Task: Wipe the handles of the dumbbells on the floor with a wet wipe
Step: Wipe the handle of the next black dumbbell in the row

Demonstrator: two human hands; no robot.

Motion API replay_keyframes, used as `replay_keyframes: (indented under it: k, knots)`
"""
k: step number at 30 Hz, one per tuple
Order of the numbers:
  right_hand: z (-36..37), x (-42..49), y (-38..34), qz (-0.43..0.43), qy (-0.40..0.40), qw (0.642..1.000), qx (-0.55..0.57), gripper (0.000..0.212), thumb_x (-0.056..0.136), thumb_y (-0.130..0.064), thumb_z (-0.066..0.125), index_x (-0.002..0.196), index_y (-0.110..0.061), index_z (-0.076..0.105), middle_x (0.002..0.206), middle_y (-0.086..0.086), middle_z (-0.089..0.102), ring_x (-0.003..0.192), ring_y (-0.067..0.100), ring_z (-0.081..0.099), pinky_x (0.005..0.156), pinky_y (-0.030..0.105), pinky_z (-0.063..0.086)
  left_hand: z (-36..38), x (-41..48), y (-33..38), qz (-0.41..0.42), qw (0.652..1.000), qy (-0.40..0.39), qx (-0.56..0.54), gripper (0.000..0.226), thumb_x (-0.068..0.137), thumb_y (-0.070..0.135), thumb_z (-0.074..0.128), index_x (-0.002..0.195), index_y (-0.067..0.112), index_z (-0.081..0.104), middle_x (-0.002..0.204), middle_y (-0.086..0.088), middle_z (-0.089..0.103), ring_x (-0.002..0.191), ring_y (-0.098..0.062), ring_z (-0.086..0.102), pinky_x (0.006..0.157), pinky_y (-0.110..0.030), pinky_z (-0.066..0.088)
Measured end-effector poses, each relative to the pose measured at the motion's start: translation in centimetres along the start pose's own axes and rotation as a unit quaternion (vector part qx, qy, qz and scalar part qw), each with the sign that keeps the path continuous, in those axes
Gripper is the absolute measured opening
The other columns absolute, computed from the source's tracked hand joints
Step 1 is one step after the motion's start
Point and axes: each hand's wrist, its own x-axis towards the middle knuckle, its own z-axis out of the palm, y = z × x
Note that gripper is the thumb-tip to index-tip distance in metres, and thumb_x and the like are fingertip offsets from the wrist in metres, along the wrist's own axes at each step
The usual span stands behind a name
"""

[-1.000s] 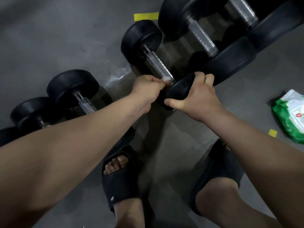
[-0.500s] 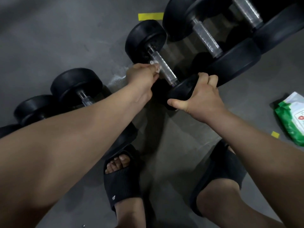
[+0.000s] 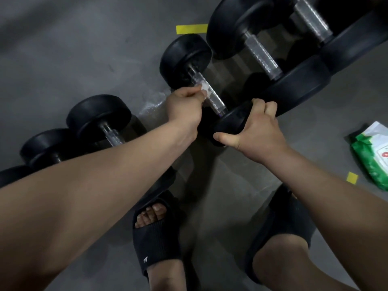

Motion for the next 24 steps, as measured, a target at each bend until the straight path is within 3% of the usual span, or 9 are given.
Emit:
replay_keyframes:
  k: [4,8,14,19,24]
  knots:
    - [0.1,0.1,0.0,-0.003,0.003,1.000,-0.001,0.127,0.053,-0.074,0.082,0.149,-0.014,0.025,0.138,0.004,0.027,0.130,0.033,0.041,0.107,0.044,0.044,-0.2,1.6,1.6,-0.012,0.998,0.051,-0.040,0.010,0.084,0.010,0.080,0.087,0.019,0.076,0.081,0.004,0.078,0.082,-0.011,0.075,0.084,-0.027,0.061]
    - [0.0,0.0,0.0,-0.001,0.005,1.000,0.003,0.127,0.053,-0.073,0.083,0.149,-0.014,0.025,0.138,0.004,0.027,0.131,0.034,0.041,0.108,0.044,0.043,0.3,0.6,0.5,-0.051,0.996,0.032,-0.069,0.010,0.089,0.007,0.075,0.091,0.016,0.070,0.090,-0.004,0.076,0.087,-0.014,0.074,0.072,-0.021,0.056]
    - [0.0,0.0,0.0,-0.003,0.004,1.000,0.001,0.127,0.053,-0.073,0.083,0.150,-0.014,0.025,0.138,0.004,0.027,0.132,0.034,0.040,0.109,0.045,0.043,0.7,2.0,1.9,-0.082,0.984,0.060,-0.143,0.010,0.091,0.003,0.069,0.096,0.012,0.069,0.093,-0.007,0.074,0.084,-0.015,0.071,0.070,-0.023,0.056]
    - [0.1,-0.1,0.0,-0.002,0.005,1.000,0.006,0.127,0.053,-0.072,0.084,0.150,-0.014,0.025,0.137,0.004,0.027,0.131,0.033,0.040,0.109,0.045,0.042,0.6,1.0,0.6,-0.115,0.988,-0.012,-0.099,0.017,0.096,0.001,0.062,0.112,0.007,0.065,0.099,-0.008,0.074,0.088,-0.016,0.071,0.073,-0.023,0.057]
    - [0.1,0.0,-0.1,-0.005,0.008,1.000,0.001,0.126,0.054,-0.072,0.084,0.149,-0.013,0.025,0.138,0.004,0.027,0.131,0.034,0.041,0.109,0.045,0.042,0.3,1.5,1.8,-0.130,0.980,-0.065,-0.134,0.020,0.103,0.000,0.046,0.106,0.011,0.063,0.092,-0.004,0.068,0.082,-0.013,0.065,0.063,-0.025,0.054]
